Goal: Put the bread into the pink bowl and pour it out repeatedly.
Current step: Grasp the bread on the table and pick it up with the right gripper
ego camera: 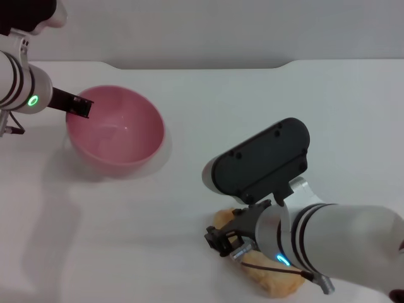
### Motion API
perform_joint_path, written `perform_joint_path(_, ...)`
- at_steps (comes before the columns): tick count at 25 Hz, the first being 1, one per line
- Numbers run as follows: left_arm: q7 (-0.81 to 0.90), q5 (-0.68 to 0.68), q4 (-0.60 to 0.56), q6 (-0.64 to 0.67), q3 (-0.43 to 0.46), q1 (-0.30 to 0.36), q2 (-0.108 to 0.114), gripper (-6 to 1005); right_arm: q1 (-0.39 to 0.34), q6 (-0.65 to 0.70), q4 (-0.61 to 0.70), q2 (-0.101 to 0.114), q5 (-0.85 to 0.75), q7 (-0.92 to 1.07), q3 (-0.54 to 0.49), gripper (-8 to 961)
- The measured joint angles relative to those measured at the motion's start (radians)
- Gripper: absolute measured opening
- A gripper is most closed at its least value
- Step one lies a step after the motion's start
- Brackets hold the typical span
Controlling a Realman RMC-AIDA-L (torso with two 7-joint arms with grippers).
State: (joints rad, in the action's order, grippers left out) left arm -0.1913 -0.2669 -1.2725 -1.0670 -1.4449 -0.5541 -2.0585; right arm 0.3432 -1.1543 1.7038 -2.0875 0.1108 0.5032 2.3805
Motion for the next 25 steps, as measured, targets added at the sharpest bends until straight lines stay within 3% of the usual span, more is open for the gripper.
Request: perform_joint_path(25, 0.004, 0.026, 0.0, 0.002, -0.005, -0.021, -0.002, 48, 0.024, 0.038, -0.134, 0.007, 0.006, 0.008, -0.011, 523)
